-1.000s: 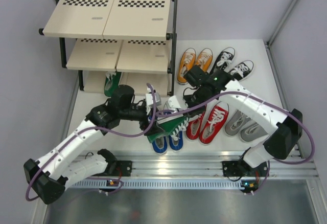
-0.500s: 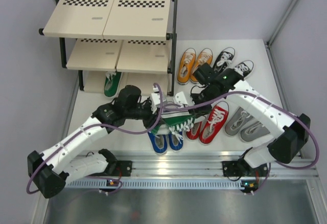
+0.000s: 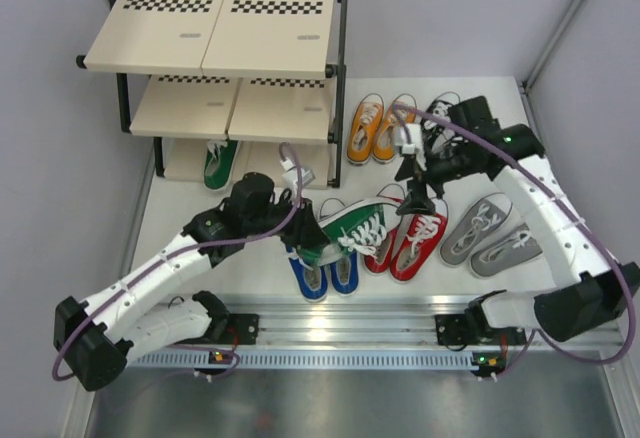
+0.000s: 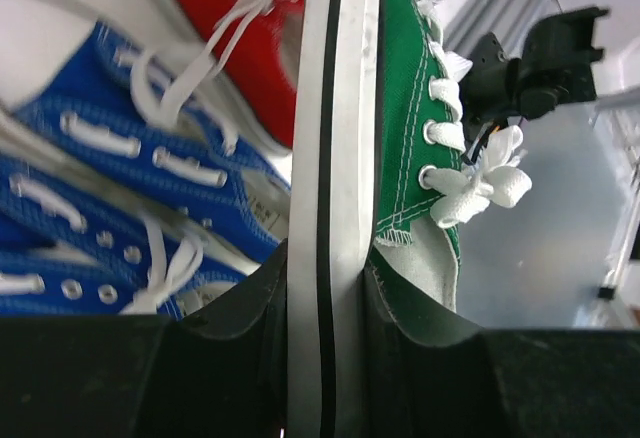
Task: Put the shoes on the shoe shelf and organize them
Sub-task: Pick up the shoe at the center of the board.
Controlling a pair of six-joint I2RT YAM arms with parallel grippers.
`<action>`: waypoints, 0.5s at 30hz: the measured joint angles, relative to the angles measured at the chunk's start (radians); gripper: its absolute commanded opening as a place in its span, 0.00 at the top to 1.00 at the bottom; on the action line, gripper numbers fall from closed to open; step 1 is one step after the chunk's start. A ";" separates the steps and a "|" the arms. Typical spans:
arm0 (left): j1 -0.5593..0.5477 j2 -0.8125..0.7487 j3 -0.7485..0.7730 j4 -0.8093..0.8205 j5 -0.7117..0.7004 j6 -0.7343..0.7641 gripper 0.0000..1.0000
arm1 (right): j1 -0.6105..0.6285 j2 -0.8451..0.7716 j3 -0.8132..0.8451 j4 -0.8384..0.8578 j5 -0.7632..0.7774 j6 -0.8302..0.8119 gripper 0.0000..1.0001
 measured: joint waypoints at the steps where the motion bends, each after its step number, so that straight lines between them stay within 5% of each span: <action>1: 0.001 -0.020 -0.033 0.002 -0.015 -0.051 1.00 | -0.047 -0.028 0.000 0.016 -0.036 0.029 0.04; 8: 0.009 -0.301 -0.322 0.080 -0.137 -0.422 1.00 | -0.268 -0.209 -0.149 0.259 -0.233 0.283 0.01; 15: 0.008 -0.540 -0.444 0.158 -0.338 -0.692 1.00 | -0.282 -0.269 -0.510 0.649 -0.396 0.668 0.01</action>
